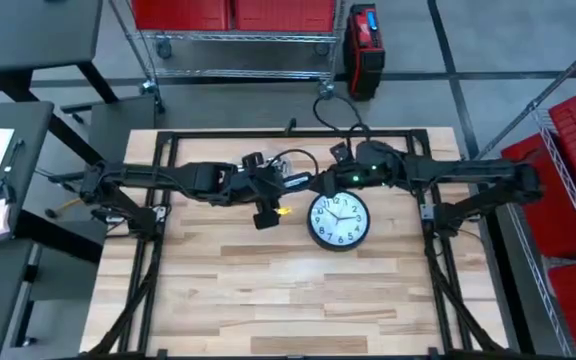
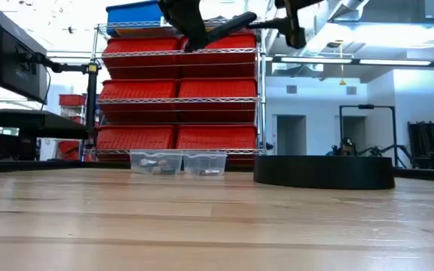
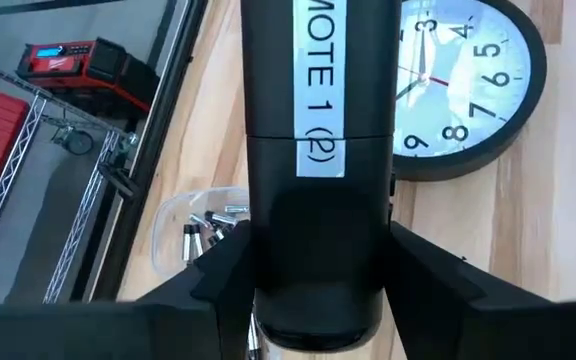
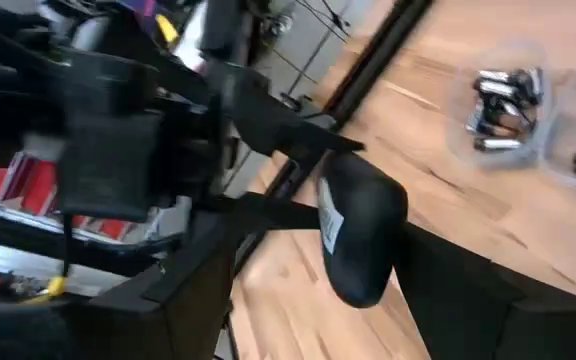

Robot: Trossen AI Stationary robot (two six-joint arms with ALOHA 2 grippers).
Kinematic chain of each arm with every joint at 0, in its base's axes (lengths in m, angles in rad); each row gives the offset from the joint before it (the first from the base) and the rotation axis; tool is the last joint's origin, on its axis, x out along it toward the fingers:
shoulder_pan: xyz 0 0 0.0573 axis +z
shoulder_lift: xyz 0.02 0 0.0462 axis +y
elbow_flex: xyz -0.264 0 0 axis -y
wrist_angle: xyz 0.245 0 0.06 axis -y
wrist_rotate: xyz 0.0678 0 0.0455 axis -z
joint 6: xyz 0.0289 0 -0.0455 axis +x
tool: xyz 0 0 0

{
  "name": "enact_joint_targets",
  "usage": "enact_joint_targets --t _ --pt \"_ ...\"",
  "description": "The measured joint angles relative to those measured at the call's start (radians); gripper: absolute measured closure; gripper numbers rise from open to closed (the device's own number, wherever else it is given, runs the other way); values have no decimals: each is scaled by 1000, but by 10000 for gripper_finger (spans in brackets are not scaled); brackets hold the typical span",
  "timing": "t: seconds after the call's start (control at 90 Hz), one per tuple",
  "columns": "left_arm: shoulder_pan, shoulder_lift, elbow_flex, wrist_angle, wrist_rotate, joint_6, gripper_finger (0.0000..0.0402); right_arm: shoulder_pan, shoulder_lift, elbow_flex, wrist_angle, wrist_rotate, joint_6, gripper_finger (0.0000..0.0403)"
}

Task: Insert battery
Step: Open the remote battery cover

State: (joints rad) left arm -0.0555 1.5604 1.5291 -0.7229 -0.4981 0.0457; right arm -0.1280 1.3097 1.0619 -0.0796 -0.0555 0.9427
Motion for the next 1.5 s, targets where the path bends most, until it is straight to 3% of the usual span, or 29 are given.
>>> enact_joint_targets --t 0.478,0.589,0.833,1.178,1.267,1.333,1.411,1.5 --pt "5 26 0 -15 2 18 246 -6 71 -1 31 4 18 161" --pt "5 26 0 -15 2 22 246 -5 71 -1 28 4 -14 203" --pt "4 26 0 -17 -2 25 246 -6 71 -1 43 4 -57 340" --pt "3 26 3 -27 18 20 255 -36 21 -1 -31 -54 -116 340" --pt "3 26 6 -32 23 17 272 -51 -22 -2 -95 -60 -140 340" --pt "4 20 -7 -150 -4 18 282 -64 -68 -5 -149 -55 -134 340" --pt "6 29 -8 -99 -3 7 293 -81 -110 4 -183 -48 -137 340" --pt "5 24 -34 -160 0 -10 312 -88 -140 -1 -221 -46 -139 340"
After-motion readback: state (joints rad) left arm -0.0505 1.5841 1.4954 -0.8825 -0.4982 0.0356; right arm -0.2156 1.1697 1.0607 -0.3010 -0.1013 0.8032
